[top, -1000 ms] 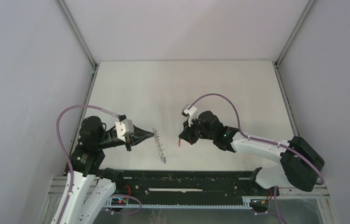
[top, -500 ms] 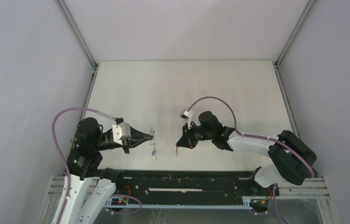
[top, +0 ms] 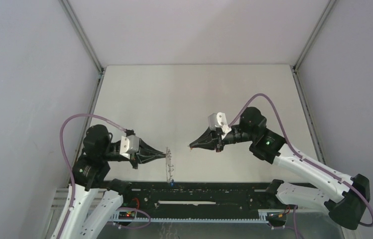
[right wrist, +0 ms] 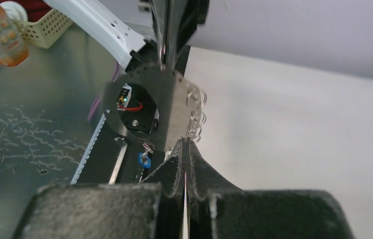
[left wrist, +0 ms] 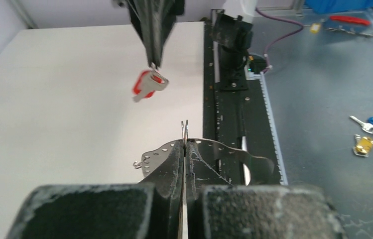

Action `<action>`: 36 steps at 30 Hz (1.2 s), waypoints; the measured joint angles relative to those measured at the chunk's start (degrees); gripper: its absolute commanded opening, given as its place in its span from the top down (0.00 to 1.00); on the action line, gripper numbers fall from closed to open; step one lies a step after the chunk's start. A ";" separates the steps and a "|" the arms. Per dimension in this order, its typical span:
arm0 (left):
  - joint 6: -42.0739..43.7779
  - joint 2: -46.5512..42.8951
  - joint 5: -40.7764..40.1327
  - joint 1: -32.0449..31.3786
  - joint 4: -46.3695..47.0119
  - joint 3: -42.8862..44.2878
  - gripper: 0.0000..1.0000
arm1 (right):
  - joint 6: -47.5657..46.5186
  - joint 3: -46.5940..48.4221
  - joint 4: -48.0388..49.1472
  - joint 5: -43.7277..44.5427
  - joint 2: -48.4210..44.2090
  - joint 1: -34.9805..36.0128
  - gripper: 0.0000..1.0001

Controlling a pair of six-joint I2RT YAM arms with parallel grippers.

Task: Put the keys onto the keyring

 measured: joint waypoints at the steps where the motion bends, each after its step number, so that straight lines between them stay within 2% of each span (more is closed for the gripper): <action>1: 0.02 0.26 0.24 -0.72 0.02 0.00 1.00 | -1.90 2.03 -1.86 -1.22 0.11 -0.17 1.00; 10: -1.70 5.35 0.85 -6.49 4.13 1.20 1.00 | -16.68 17.33 -18.49 -14.32 4.59 -2.51 1.00; 17: -6.27 7.67 1.92 -8.68 12.83 1.62 1.00 | -19.52 20.09 -20.31 -20.92 5.90 -2.99 1.00; 26: -12.59 8.28 2.71 -9.66 21.51 1.62 1.00 | -20.02 20.09 -16.39 -17.66 6.95 0.59 1.00; 36: -15.13 8.83 3.19 -12.09 24.22 1.62 1.00 | -25.24 22.56 -18.64 -12.81 6.69 4.24 1.00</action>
